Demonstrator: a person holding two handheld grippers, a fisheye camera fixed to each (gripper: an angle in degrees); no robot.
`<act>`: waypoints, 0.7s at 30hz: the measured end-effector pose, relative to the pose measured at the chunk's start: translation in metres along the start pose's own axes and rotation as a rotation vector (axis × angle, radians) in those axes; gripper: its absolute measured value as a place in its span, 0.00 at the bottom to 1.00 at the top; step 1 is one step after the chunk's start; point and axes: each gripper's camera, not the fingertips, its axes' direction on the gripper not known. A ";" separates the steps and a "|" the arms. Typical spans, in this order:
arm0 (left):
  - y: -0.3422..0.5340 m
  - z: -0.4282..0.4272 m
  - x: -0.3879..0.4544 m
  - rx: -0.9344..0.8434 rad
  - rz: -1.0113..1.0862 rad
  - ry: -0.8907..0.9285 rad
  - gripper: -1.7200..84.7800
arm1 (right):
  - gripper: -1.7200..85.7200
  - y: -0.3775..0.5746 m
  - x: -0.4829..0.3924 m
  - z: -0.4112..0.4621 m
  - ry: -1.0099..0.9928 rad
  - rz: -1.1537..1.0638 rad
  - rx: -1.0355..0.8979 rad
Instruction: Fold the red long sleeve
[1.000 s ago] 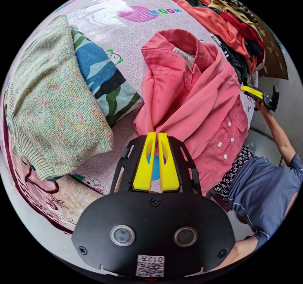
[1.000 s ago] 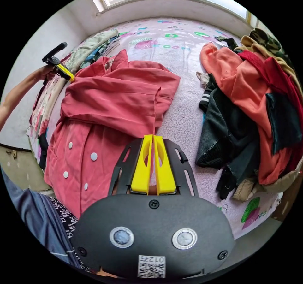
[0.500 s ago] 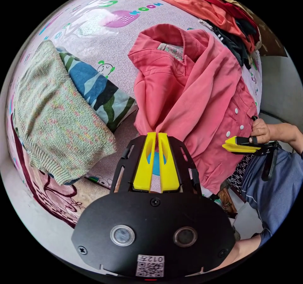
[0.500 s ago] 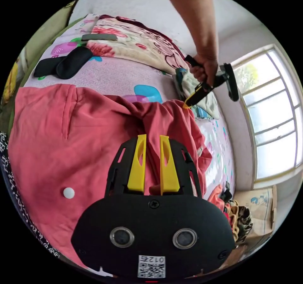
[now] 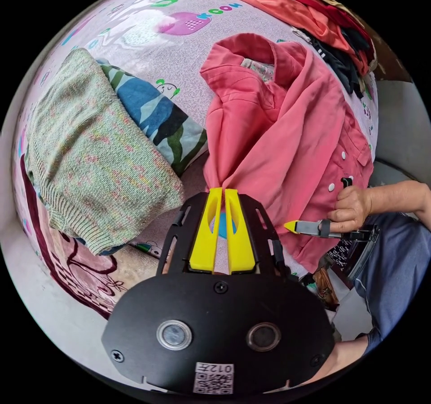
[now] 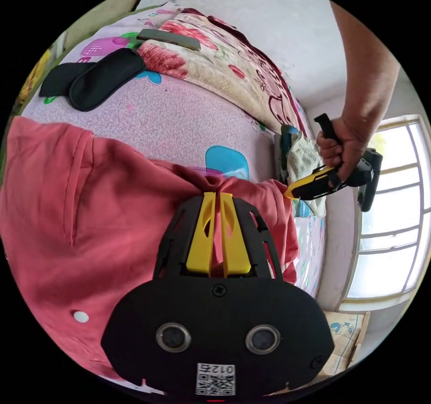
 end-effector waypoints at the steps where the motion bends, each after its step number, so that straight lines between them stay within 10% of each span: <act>1: 0.004 0.002 0.000 -0.002 -0.003 0.003 0.02 | 0.04 -0.008 -0.001 0.003 -0.007 -0.010 -0.004; 13: 0.072 0.017 -0.003 0.077 -0.176 -0.002 0.02 | 0.11 0.021 0.015 -0.003 -0.027 -0.056 0.016; 21: 0.146 0.007 0.022 0.282 -0.346 0.009 0.02 | 0.09 0.197 0.131 -0.060 -0.114 0.487 0.053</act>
